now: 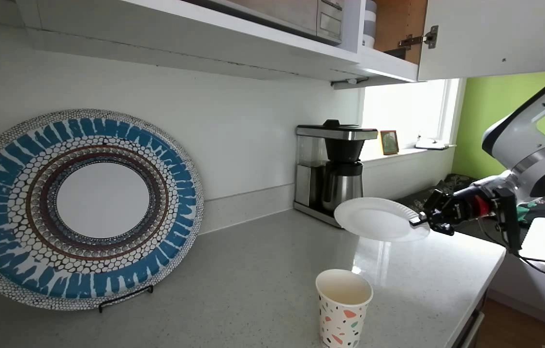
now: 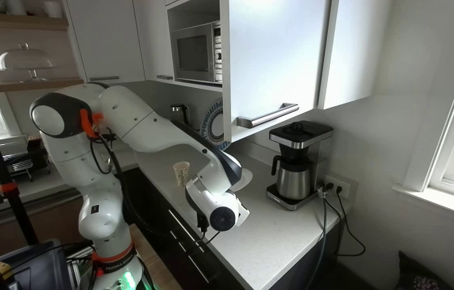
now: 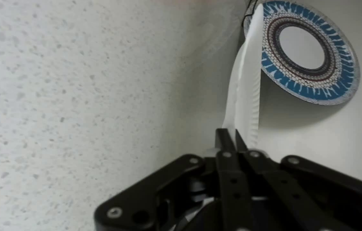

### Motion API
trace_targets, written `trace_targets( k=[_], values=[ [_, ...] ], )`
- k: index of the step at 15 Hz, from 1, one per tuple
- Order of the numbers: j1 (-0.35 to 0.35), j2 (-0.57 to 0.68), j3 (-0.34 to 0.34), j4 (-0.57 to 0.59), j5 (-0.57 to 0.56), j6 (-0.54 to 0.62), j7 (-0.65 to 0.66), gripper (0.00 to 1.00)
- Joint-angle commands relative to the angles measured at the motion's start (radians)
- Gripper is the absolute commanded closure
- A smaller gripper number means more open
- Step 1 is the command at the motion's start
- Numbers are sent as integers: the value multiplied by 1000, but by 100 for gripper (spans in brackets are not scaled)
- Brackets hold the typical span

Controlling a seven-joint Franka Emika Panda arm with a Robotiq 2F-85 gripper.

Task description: Remove the paper cup from the bottom shelf, put it on the table and then put the white plate in the bottom shelf of the cabinet

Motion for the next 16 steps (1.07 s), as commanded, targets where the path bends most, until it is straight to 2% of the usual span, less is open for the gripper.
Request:
trace_targets(
  k=[1, 5, 8, 9, 16],
  values=[
    [-38, -74, 25, -4, 16, -17, 34, 100],
    [-57, -139, 37, 8, 6, -14, 112, 100],
    [-66, -190, 63, 6, 15, 19, 228, 100],
    [-61, -144, 47, 22, 5, -10, 158, 99],
    [-67, -177, 51, 35, 6, -19, 216, 100]
  ],
)
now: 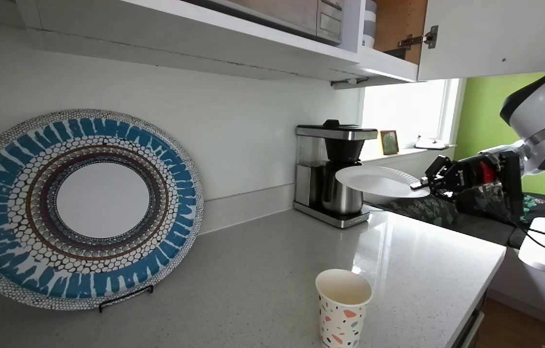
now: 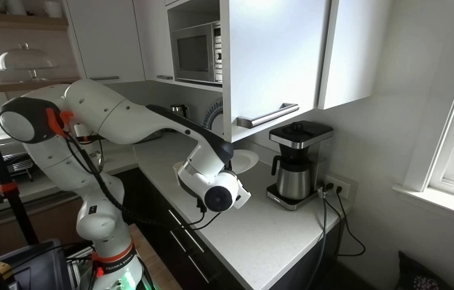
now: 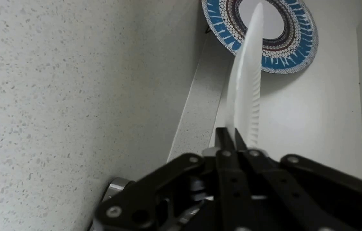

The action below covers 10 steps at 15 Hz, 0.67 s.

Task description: Remove the paper cup from the bottom shelf, put it on the table and then put the white plate in the bottom shelf of the cabinet

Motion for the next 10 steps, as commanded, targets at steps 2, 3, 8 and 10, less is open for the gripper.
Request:
trace_targets(
  k=[2, 3, 8, 10],
  values=[
    [-31, -11, -25, 47, -17, -66, 8, 100],
    [-41, -16, -37, 63, -24, -91, 17, 100],
    [-96, -43, -66, 143, -61, -168, 78, 100],
    [-109, -63, -62, 159, -73, -174, 113, 100]
  ],
)
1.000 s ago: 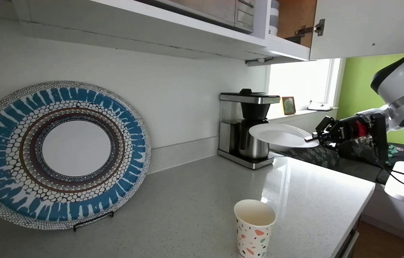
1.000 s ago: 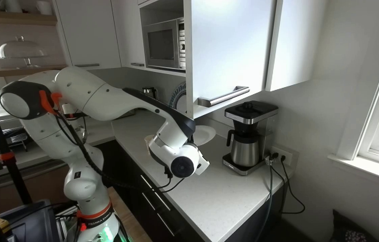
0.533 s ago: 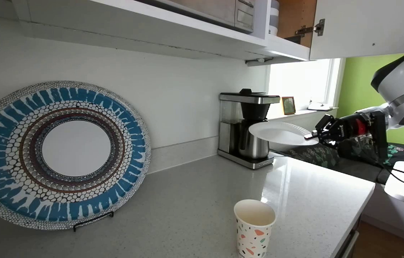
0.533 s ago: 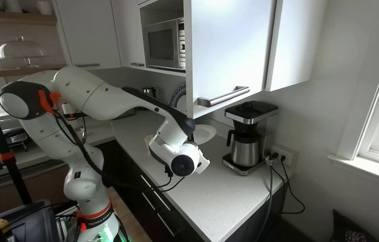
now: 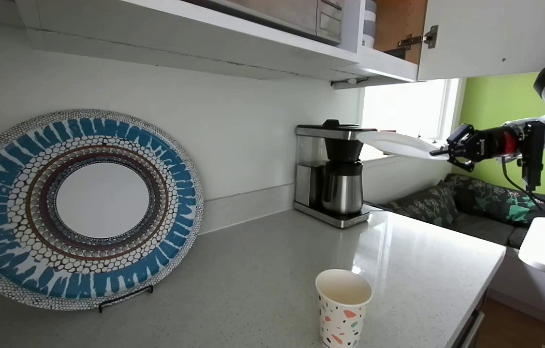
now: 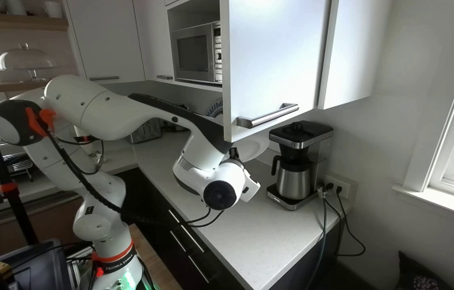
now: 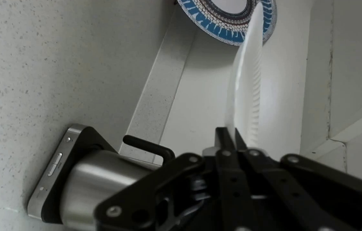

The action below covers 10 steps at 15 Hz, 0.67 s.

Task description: Remove the paper cup from the bottom shelf, put it on the table and then put the white plate in the bottom shelf of the cabinet

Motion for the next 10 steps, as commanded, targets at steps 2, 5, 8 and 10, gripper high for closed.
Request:
trace_targets(
  k=[2, 5, 8, 10],
  values=[
    [-26, -56, 4, 30, -43, -35, 102, 100],
    [-21, -75, -12, 48, -41, -81, 110, 100],
    [-29, -92, -23, 54, -27, -108, 107, 100],
    [-34, -102, -31, 52, -6, -117, 112, 100]
  ],
)
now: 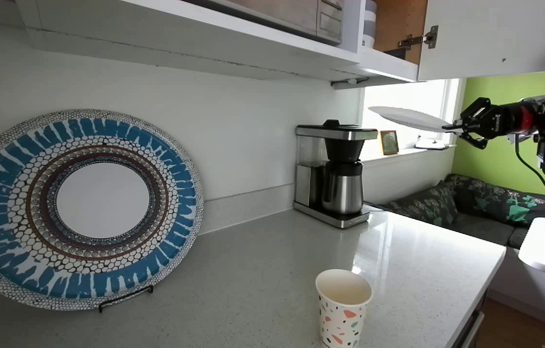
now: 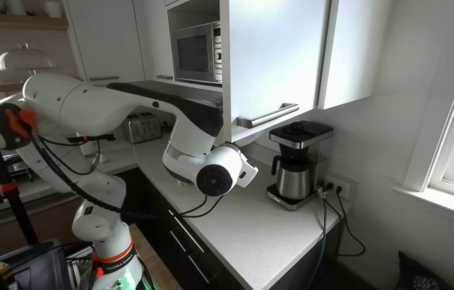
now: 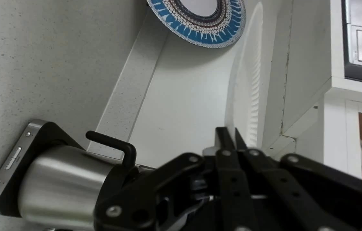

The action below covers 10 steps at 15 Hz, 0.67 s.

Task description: Remove the paper cup from the bottom shelf, put it on the table and then put the white plate in the bottom shelf of the cabinet

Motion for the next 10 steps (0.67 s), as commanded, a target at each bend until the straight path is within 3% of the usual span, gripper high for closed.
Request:
trace_targets(
  k=[1, 10],
  values=[
    [-17, -28, -16, -6, 21, -30, 24, 100],
    [-18, -36, -32, -3, 155, -67, 54, 100]
  ],
)
